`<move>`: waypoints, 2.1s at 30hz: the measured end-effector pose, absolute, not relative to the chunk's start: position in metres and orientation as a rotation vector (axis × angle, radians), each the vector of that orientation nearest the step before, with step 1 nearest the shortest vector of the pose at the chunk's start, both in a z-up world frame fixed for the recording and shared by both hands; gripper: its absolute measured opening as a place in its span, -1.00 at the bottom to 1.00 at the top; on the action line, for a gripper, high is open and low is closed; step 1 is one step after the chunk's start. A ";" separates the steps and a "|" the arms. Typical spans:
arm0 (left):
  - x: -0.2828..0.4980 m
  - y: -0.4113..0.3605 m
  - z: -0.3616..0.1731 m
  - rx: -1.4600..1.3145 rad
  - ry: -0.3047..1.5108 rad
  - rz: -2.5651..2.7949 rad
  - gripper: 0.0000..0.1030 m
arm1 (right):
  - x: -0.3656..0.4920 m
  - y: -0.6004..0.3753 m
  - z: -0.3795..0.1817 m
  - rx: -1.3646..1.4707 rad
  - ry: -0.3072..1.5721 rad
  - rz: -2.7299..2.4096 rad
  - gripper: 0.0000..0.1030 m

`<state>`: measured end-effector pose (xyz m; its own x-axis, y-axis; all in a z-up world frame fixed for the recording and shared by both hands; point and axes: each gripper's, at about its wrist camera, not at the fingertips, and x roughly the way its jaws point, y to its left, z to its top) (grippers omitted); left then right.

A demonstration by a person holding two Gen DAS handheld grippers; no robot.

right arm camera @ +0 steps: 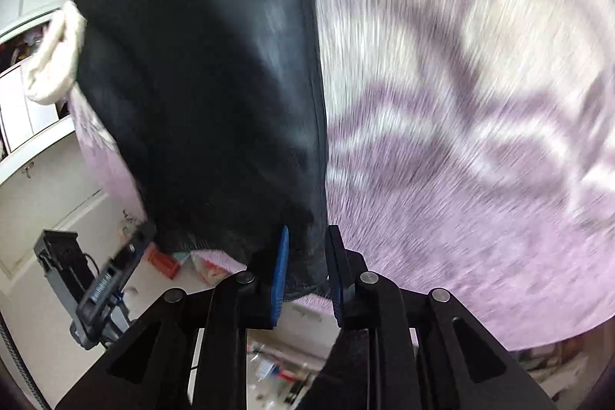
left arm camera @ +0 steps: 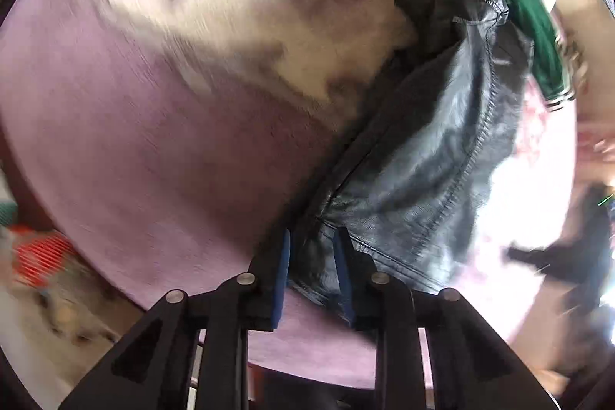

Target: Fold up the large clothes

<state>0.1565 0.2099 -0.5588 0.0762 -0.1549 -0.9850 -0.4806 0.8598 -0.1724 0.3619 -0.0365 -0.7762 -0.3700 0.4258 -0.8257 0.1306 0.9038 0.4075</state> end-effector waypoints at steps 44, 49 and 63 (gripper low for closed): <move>0.381 0.201 -0.575 -0.324 1.434 0.298 1.00 | 0.599 -0.071 -0.842 0.916 1.481 0.530 -0.59; 0.344 0.152 -0.534 -0.305 1.405 0.227 1.00 | 0.509 -0.159 -0.795 1.079 1.357 0.265 -0.61; 0.349 0.043 -0.651 -0.393 1.606 0.038 1.00 | 0.452 -0.241 -0.883 1.101 1.539 0.408 0.49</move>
<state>0.3486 0.0434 -0.6509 -0.0216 -0.2268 -0.9737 -0.2724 0.9384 -0.2126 0.4525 -0.2413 -0.8831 0.0817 0.8107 -0.5797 0.4167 0.5005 0.7588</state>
